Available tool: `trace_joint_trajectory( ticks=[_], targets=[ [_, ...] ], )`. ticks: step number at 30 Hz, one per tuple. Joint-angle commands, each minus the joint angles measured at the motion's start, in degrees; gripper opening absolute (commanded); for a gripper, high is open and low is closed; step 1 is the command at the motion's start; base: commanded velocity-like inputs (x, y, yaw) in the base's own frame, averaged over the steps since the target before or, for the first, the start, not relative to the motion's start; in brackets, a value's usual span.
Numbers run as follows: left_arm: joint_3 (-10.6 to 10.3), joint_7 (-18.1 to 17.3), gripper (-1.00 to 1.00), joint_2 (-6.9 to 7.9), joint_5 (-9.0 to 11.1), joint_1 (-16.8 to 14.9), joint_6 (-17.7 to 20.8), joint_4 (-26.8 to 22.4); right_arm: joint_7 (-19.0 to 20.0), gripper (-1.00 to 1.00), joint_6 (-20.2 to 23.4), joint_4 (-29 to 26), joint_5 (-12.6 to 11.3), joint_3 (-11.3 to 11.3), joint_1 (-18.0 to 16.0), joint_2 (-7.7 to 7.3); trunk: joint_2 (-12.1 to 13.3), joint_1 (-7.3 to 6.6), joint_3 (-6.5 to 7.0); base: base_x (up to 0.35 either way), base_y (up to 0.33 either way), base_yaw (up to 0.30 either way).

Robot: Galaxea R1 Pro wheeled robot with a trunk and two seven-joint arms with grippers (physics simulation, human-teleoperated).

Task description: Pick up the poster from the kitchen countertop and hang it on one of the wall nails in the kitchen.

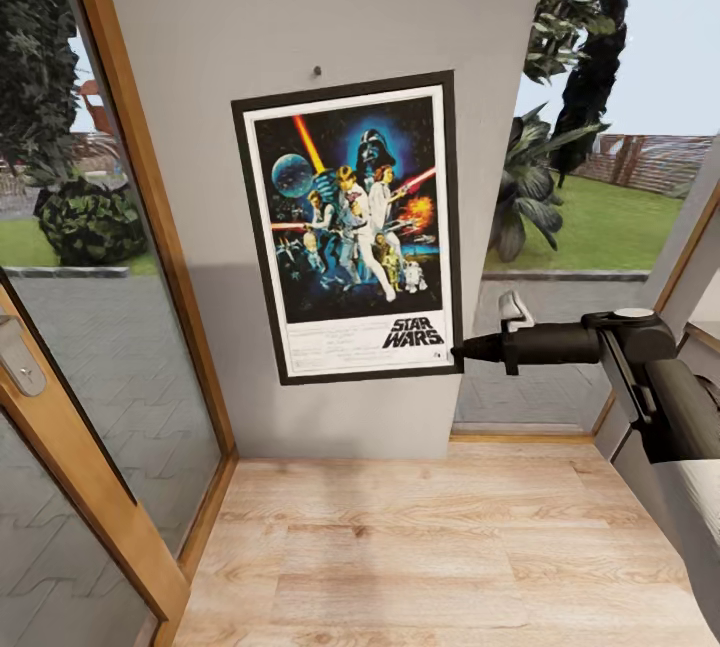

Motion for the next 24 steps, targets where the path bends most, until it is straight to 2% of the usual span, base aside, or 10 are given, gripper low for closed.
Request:
trace_joint_trajectory(
  ticks=[1, 24],
  targets=[
    [0.1, -0.2, 1.0, 0.13, 0.6, -0.1, -0.3, 0.1, 0.1, -1.0, 0.7, 0.0, -0.2, 0.1, -0.1, -0.06, -0.1, 0.04, -0.13, 0.0, 0.0, 0.0],
    [0.1, -0.2, 1.0, 0.21, 1.0, -0.1, -0.3, 0.1, 0.1, -1.0, 0.8, -0.4, -0.3, 0.1, -2.0, -0.06, -0.1, 0.04, -0.13, 0.0, 0.0, 0.0]
  ],
)
